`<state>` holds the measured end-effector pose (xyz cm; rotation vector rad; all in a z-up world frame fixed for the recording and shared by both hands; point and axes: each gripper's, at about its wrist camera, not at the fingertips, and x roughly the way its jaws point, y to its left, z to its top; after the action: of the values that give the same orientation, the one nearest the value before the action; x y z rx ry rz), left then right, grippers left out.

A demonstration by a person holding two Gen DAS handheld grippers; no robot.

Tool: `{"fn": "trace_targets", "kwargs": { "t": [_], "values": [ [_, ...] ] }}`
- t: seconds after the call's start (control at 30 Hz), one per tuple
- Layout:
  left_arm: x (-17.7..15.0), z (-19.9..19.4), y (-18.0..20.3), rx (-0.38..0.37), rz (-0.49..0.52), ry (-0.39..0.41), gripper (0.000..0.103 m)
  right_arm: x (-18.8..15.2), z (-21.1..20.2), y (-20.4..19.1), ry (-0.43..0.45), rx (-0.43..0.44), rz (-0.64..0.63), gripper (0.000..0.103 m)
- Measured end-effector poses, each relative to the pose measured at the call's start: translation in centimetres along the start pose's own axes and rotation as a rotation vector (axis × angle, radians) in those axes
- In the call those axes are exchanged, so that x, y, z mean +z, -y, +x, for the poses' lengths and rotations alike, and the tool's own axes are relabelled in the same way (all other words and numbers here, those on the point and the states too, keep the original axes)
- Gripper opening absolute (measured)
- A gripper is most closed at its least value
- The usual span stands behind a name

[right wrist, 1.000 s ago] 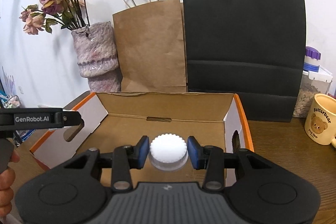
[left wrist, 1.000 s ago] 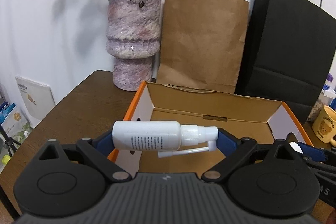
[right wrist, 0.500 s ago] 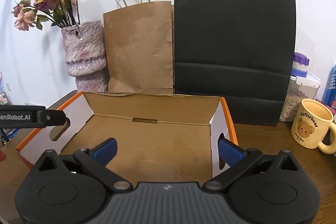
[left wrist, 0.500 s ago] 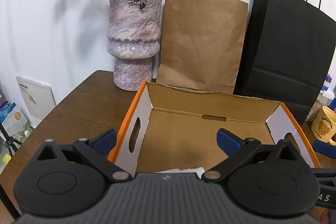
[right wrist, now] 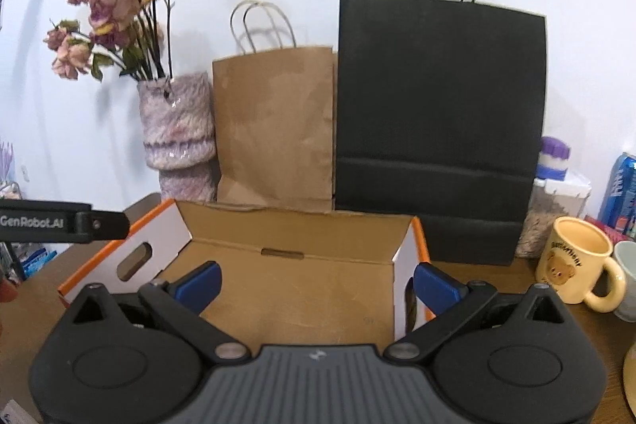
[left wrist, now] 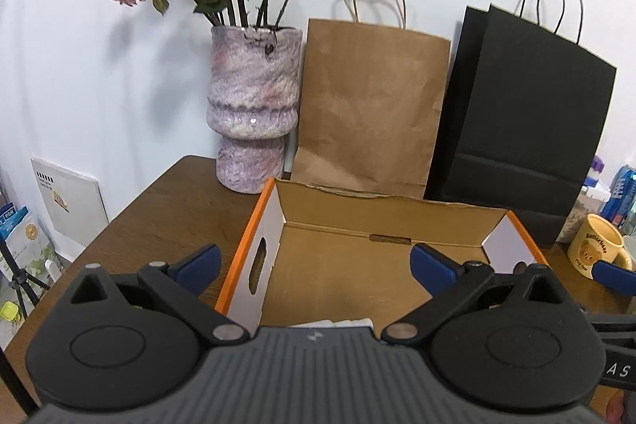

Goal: Organize rigid objects
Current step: 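Move both grippers back toward the remaining objects on the table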

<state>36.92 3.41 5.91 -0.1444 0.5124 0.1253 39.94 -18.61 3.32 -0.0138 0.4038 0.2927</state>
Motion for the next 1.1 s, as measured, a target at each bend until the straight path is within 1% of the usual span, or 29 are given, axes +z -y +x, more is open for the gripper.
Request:
{"fn": "trace_targets", "kwargs": {
  "t": [0.13, 0.43, 0.67, 0.9, 1.1],
  "values": [
    [-0.5, -1.8, 0.2, -0.001, 0.010, 0.021, 0.103, -0.2, -1.6, 0.0, 0.014, -0.002, -0.002, 0.103],
    [-2.3, -5.6, 0.6, -0.022, 0.036, 0.036, 0.103, -1.5, -5.6, -0.6, 0.035, -0.022, -0.028, 0.103],
    [-3.7, -8.5, 0.9, -0.041, 0.058, 0.045, 0.103, -2.8, -8.6, -0.9, 0.037, -0.020, -0.029, 0.103],
    [-5.2, -10.3, 1.1, -0.047, 0.070, 0.033, 0.103, -4.2, -11.2, -0.9, 0.028, -0.030, -0.027, 0.103],
    [-6.8, -11.8, 0.6, -0.056, 0.057, 0.010, 0.103, -6.0, -13.4, -0.7, 0.009, -0.033, -0.022, 0.103]
  ]
}}
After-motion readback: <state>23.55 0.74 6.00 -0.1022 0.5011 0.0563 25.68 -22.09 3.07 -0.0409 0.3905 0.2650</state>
